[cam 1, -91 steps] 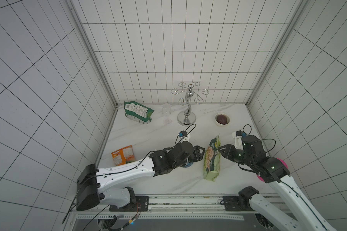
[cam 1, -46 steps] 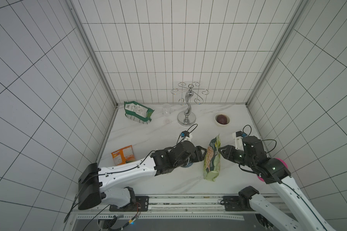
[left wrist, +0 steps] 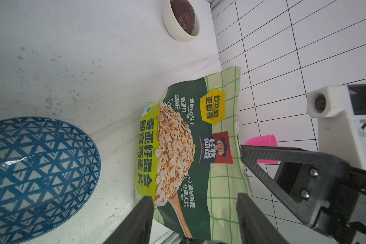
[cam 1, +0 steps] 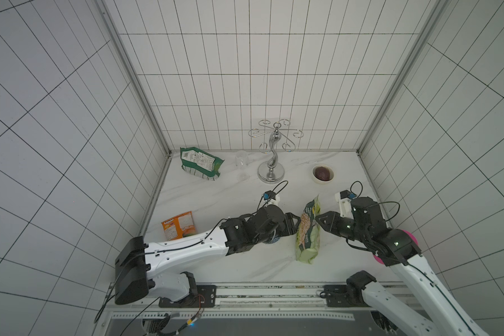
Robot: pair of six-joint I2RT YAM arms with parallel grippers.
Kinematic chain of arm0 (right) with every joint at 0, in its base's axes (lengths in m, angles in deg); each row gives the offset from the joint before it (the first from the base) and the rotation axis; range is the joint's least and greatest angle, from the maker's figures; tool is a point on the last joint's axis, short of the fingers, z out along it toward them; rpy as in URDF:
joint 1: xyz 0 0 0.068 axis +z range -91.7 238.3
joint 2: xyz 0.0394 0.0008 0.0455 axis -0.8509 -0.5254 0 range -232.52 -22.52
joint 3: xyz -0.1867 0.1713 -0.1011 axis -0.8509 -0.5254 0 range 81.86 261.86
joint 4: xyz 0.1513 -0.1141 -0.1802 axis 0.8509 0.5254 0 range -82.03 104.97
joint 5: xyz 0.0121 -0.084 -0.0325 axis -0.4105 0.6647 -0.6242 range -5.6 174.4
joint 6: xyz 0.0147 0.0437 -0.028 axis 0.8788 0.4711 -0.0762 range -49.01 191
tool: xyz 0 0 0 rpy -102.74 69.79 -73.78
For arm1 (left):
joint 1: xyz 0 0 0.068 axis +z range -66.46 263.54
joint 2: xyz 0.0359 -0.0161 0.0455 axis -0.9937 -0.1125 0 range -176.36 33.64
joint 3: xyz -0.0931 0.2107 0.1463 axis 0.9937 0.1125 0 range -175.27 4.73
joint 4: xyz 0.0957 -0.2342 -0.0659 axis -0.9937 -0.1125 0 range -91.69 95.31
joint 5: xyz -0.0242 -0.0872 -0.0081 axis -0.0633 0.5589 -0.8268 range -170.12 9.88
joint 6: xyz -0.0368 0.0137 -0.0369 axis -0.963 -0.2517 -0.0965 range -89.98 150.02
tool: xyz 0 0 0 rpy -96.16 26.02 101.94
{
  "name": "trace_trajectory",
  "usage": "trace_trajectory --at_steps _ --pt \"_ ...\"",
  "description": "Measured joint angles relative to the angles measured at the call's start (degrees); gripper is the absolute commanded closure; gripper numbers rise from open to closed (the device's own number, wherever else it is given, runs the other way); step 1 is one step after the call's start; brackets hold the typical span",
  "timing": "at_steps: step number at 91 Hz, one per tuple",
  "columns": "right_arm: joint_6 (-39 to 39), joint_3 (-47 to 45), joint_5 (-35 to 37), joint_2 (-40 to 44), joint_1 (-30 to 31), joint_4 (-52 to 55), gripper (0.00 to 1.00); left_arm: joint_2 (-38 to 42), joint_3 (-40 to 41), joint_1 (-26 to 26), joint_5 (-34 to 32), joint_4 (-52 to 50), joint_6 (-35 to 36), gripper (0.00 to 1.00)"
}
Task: Pour the oats into the breakfast bowl
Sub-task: Open the oats bag at the center of the board.
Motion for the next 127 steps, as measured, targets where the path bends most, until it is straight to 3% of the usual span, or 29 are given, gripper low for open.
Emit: trace_trajectory --at_steps 20,60,77,109,127 --pt "-0.1 -0.1 0.0 0.0 0.0 0.0 0.81 -0.5 0.0 0.0 0.0 0.0 0.0 0.35" --pt "-0.1 -0.6 0.7 0.8 0.0 0.3 0.81 -1.3 -2.0 -0.7 0.6 0.0 0.0 0.35" --pt "-0.1 -0.8 1.8 0.9 0.0 0.9 0.88 -2.4 -2.8 -1.1 1.5 0.1 0.0 0.35" --pt "0.0 -1.4 1.9 0.9 0.0 1.3 0.79 -3.4 -3.7 -1.8 3.1 0.9 0.0 0.37" --pt "0.2 -1.6 1.4 1.1 0.0 0.9 0.91 -6.6 -7.6 -1.8 2.6 0.4 0.2 0.38"
